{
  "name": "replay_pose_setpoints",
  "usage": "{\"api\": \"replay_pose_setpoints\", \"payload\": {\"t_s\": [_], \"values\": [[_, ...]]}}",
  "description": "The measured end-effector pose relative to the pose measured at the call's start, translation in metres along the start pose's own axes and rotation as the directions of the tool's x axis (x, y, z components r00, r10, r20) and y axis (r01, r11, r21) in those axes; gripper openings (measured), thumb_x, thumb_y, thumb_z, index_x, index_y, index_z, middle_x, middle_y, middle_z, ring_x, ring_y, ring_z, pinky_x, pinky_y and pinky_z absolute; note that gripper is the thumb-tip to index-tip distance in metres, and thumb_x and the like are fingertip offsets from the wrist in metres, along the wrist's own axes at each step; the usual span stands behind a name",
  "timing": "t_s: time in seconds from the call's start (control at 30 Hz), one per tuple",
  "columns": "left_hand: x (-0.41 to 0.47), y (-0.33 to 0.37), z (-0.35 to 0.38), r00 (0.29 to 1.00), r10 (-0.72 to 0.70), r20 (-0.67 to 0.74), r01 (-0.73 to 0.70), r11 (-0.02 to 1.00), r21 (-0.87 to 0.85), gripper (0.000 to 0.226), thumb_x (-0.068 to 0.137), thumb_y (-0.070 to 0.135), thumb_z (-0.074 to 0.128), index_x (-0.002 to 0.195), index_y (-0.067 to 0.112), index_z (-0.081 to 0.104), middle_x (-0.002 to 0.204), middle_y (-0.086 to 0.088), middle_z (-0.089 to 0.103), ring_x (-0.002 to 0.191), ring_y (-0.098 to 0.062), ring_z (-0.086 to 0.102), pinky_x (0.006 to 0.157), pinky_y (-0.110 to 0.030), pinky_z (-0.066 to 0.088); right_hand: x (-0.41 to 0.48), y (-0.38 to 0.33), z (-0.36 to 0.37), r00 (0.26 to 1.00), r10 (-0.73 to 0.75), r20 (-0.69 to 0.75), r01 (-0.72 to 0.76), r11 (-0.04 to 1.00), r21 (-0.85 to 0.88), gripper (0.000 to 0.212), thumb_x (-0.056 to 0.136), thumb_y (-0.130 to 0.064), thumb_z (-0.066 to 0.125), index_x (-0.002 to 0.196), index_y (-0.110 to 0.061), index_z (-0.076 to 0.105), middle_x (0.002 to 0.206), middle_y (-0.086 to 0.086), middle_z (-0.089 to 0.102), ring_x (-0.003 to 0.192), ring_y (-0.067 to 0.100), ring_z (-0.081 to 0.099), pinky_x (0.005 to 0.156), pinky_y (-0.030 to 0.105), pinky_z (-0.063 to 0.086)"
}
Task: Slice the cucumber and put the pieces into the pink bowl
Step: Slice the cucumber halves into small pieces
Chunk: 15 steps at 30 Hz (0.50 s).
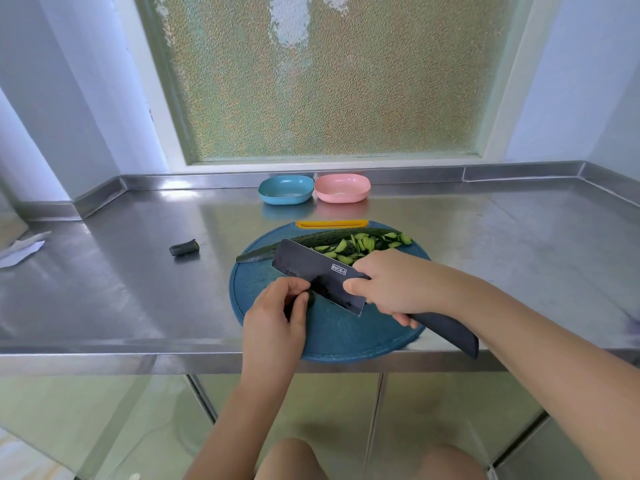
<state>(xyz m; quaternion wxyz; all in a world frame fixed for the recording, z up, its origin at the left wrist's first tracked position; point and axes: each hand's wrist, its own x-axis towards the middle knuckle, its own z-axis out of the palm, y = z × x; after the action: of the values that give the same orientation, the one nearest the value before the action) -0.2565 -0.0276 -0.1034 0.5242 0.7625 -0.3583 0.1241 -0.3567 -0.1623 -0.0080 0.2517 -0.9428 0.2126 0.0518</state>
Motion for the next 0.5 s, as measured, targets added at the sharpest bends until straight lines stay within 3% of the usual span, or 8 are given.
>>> {"api": "replay_pose_setpoints", "payload": {"t_s": [0.37,0.5], "values": [[-0.0006,-0.0004,0.0003,1.0,-0.03,-0.004,0.03,0.999,-0.024,0.015,0.086,0.008,0.064,0.092,0.021,0.063,0.081,0.023,0.062,0.086,0.006,0.059,0.076,-0.012,0.047,0.0013,-0.0016,-0.0003,1.0,0.005,0.01,-0.004,0.999,-0.05,0.031,0.1,-0.025,0.038,0.072,-0.012,0.038,0.05,0.008,0.049,0.028,0.016,0.045,0.034,0.02,0.037],[-0.0013,0.0026,-0.0017,0.998,-0.063,0.011,0.064,0.997,-0.049,0.026,0.086,0.009,0.063,0.099,0.031,0.055,0.08,0.02,0.064,0.085,0.008,0.06,0.076,-0.008,0.045,0.0036,-0.0095,0.0031,1.0,0.005,0.019,-0.002,0.992,-0.122,0.029,0.101,-0.027,0.037,0.077,-0.011,0.041,0.059,0.015,0.055,0.03,0.016,0.047,0.033,0.02,0.039]]}}
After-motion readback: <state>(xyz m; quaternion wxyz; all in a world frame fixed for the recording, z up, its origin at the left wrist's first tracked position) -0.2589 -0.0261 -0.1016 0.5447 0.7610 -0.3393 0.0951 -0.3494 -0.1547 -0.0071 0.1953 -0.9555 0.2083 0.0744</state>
